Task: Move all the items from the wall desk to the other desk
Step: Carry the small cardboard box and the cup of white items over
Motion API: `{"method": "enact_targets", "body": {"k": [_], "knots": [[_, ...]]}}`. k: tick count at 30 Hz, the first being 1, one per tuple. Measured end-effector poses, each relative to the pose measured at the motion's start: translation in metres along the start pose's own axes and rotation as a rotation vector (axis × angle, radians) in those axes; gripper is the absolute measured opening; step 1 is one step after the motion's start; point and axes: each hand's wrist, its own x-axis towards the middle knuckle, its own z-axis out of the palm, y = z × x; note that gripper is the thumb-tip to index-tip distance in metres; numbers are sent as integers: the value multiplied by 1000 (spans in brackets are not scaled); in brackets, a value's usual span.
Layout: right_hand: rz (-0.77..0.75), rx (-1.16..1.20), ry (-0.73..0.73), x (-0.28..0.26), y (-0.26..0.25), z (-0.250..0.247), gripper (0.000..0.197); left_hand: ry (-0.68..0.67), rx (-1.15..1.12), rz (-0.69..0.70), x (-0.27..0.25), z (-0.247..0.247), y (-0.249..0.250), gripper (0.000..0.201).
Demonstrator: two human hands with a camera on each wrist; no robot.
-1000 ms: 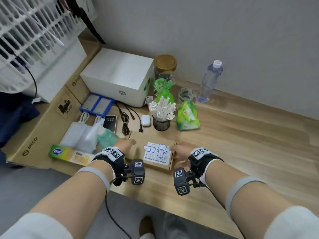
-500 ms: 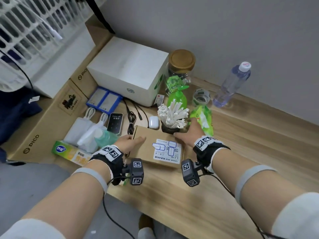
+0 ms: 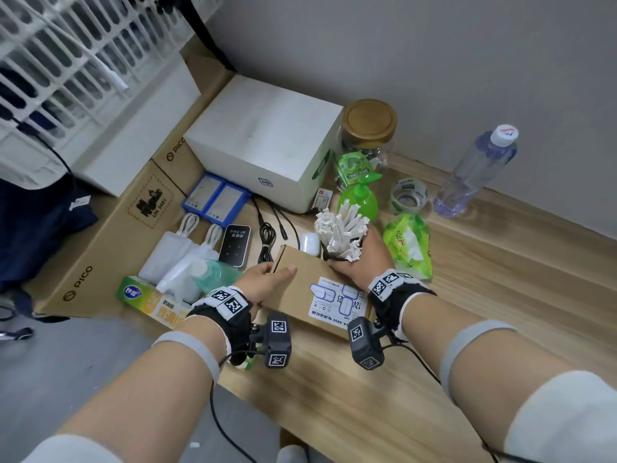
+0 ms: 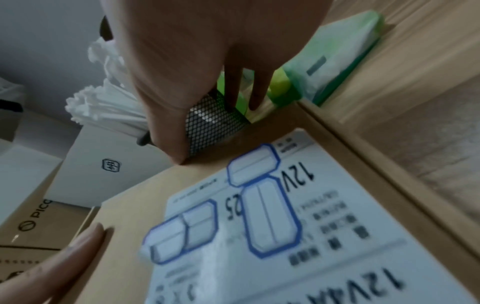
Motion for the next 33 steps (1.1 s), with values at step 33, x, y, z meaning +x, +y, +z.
{"method": "enact_targets", "body": {"k": [33], "knots": [[188,21,1281,-511,-75,-509,91,-883,-305,715,-440,273,225,39]]}}
